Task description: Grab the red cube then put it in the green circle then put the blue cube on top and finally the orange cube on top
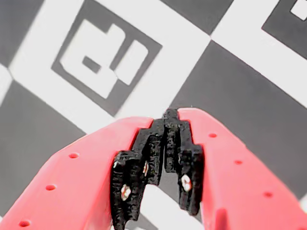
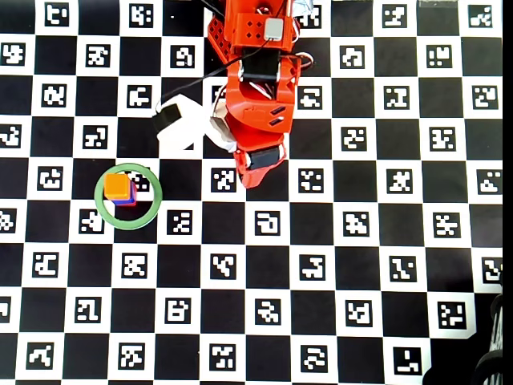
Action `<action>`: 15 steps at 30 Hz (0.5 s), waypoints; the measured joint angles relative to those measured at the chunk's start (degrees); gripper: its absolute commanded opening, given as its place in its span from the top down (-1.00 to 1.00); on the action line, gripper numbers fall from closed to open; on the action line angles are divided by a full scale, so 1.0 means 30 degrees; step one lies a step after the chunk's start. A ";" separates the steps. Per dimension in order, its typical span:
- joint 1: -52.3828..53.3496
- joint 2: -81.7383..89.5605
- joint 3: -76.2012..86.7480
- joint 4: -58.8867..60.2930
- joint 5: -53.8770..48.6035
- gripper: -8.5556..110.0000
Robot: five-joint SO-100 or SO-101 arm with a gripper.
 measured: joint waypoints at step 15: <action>-0.0557 0.6885 0.6299 -0.0820 -0.6621 0.95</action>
